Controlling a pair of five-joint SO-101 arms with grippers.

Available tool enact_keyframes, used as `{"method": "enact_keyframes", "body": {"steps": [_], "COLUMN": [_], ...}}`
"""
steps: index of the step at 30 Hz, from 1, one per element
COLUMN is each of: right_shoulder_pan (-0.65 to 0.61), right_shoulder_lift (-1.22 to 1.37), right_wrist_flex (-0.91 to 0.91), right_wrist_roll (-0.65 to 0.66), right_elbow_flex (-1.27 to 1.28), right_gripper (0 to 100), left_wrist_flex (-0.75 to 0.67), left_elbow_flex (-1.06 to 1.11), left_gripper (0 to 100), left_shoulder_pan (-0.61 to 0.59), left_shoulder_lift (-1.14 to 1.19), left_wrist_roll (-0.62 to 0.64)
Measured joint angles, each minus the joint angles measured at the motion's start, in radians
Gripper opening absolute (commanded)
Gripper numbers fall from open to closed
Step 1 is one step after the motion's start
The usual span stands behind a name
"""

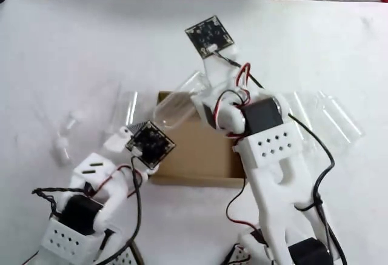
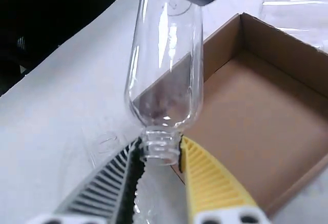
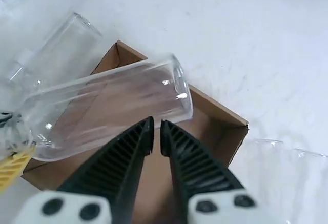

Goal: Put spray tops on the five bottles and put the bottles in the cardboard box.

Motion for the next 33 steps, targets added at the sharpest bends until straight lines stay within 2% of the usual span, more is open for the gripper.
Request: {"method": "enact_keyframes", "body": {"steps": [11, 24, 33], "right_shoulder_pan": [0.011, 0.028, 0.032], "right_shoulder_lift": [0.003, -0.178, 0.035], "right_wrist_flex": [-0.11, -0.127, -0.143], "right_wrist_roll": [0.005, 0.006, 0.006], "right_elbow_flex": [0.137, 0.061, 0.121], "right_gripper": [1.6, 1.6, 1.6], "left_wrist_flex": [0.008, 0.029, 0.037], "left_elbow_flex": [0.0, 0.0, 0.0], "left_gripper": [2, 2, 2], "left_shoulder_pan": [0.0, 0.0, 0.0], "left_shoulder_lift": [0.002, 0.0, 0.0], "left_wrist_roll": [0.031, 0.034, 0.035]}}
